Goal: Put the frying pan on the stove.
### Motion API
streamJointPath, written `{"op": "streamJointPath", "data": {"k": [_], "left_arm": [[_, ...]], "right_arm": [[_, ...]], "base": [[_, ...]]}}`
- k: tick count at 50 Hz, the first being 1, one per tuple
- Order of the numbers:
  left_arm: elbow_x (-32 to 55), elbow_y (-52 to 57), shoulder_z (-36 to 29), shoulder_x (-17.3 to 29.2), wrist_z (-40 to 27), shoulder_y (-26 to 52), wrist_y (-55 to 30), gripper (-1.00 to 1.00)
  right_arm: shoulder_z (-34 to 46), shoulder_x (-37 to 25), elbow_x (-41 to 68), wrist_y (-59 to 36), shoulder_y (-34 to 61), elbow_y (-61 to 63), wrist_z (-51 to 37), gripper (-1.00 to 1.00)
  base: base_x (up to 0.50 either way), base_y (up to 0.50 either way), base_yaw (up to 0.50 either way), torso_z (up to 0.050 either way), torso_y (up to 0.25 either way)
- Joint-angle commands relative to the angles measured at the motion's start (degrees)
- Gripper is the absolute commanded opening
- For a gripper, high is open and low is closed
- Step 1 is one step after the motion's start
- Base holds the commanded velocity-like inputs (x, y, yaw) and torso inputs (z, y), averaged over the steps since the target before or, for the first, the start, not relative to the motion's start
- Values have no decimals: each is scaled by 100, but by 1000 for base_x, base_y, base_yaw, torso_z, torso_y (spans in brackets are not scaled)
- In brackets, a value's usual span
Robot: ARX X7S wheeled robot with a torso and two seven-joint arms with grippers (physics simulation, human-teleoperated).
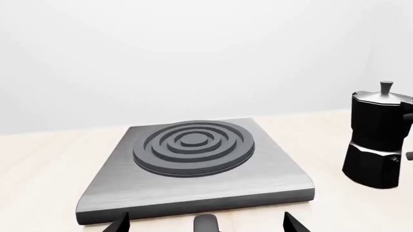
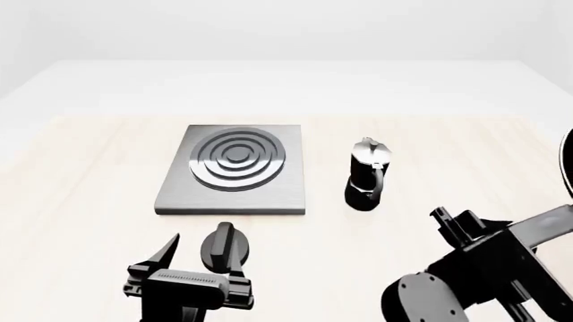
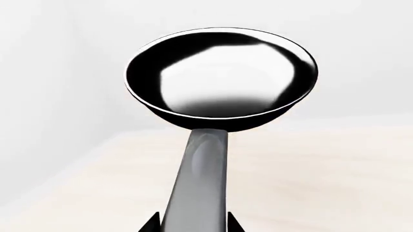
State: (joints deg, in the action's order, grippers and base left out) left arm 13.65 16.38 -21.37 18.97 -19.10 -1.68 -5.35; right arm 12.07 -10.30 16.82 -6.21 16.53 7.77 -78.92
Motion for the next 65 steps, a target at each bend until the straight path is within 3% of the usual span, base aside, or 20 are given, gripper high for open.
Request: {"op": "streamJointPath", "data": {"k": [1, 40, 57, 65], "left_arm": [[-8, 6, -41, 3, -14, 20, -13, 100], [-6, 28, -89, 70, -89, 15, 5, 100], [-27, 22, -119, 92, -121, 15, 29, 100], [-39, 11, -136, 97, -138, 22, 33, 100]], "right_arm": [[271, -206, -18, -50, -5, 483, 364, -100], [570, -418, 677, 482, -97, 967, 1443, -100], [967, -663, 644, -102, 174, 973, 1724, -100], [1048, -634, 756, 360, 167, 788, 2180, -100]], "base": [[0, 0, 0, 0, 0], [0, 0, 0, 0, 2], [0, 0, 0, 0, 2], [0, 0, 0, 1, 1]]}}
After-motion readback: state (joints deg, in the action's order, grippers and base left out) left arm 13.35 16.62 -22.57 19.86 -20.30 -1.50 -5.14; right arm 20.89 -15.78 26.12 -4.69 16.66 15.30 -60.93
